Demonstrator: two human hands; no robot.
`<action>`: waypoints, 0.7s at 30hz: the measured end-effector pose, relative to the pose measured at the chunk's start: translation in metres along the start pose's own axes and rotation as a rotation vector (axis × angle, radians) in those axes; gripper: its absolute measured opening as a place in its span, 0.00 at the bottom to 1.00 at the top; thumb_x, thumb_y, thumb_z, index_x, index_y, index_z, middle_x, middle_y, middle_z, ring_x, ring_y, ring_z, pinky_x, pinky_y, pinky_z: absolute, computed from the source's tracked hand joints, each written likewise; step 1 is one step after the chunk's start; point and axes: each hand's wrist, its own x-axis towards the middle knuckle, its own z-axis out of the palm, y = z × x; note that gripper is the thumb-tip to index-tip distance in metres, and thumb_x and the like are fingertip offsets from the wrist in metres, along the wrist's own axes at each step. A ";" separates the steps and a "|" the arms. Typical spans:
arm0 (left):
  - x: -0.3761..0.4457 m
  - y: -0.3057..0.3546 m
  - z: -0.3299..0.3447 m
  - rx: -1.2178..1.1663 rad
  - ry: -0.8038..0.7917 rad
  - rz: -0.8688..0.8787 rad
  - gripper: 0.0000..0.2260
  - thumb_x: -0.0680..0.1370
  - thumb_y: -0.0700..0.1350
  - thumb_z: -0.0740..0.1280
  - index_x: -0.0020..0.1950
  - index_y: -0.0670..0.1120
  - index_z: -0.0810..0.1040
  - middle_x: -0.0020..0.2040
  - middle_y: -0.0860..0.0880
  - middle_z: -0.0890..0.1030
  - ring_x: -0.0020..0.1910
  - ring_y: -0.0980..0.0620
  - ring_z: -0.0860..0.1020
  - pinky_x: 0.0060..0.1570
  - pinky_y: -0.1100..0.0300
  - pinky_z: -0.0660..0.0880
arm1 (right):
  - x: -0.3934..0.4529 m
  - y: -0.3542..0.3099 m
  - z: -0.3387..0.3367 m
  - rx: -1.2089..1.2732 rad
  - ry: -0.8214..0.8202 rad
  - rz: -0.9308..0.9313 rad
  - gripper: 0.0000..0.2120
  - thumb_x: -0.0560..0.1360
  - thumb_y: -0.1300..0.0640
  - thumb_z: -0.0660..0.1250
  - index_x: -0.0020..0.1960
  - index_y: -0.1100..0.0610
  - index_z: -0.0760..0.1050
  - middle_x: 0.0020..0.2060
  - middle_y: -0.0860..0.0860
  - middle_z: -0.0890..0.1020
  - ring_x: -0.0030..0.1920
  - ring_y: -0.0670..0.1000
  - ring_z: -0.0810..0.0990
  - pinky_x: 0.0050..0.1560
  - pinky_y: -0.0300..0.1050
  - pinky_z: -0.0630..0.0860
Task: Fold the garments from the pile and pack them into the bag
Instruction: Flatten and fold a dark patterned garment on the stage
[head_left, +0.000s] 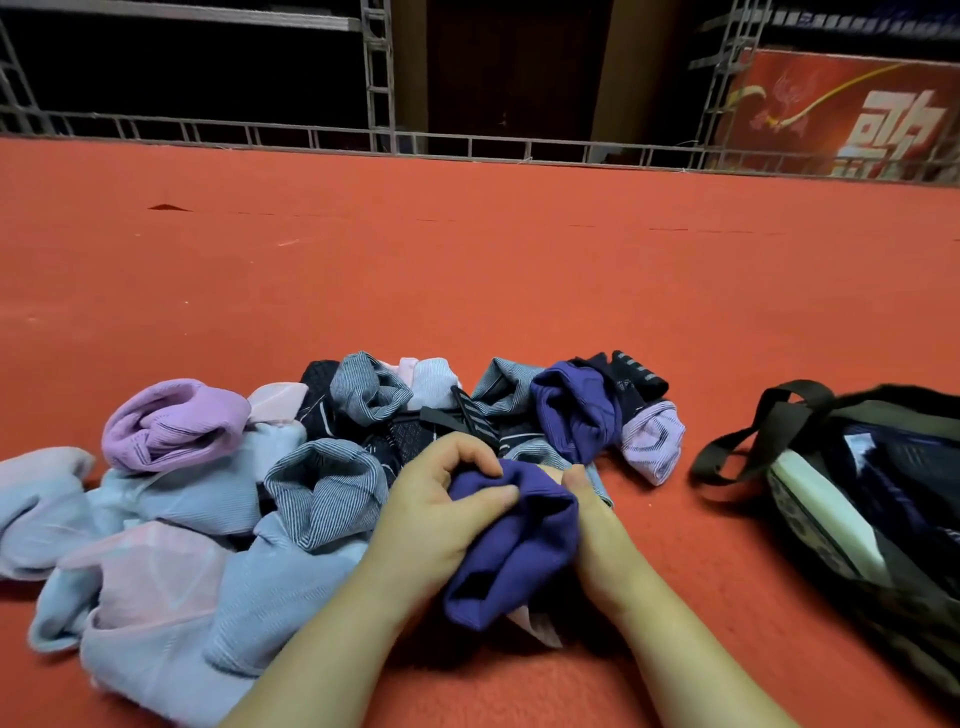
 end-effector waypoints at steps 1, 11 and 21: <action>0.000 0.002 0.000 -0.078 0.011 -0.019 0.10 0.62 0.40 0.70 0.35 0.55 0.79 0.35 0.56 0.78 0.36 0.58 0.75 0.39 0.65 0.73 | 0.001 0.000 -0.002 -0.015 0.036 -0.031 0.24 0.76 0.44 0.63 0.28 0.57 0.81 0.27 0.47 0.81 0.31 0.38 0.77 0.40 0.35 0.73; 0.019 0.005 -0.021 -0.719 0.253 -0.287 0.24 0.77 0.52 0.56 0.28 0.42 0.81 0.32 0.42 0.81 0.36 0.45 0.78 0.46 0.52 0.72 | 0.010 -0.012 -0.026 0.265 0.190 -0.050 0.22 0.67 0.41 0.68 0.32 0.60 0.82 0.33 0.57 0.83 0.33 0.53 0.82 0.38 0.44 0.79; -0.011 0.008 -0.003 0.027 0.089 0.362 0.03 0.69 0.49 0.64 0.38 0.55 0.77 0.31 0.60 0.75 0.30 0.60 0.71 0.32 0.68 0.68 | 0.008 -0.009 -0.011 0.009 0.423 -0.104 0.34 0.57 0.33 0.72 0.41 0.65 0.73 0.37 0.57 0.74 0.40 0.53 0.71 0.43 0.52 0.67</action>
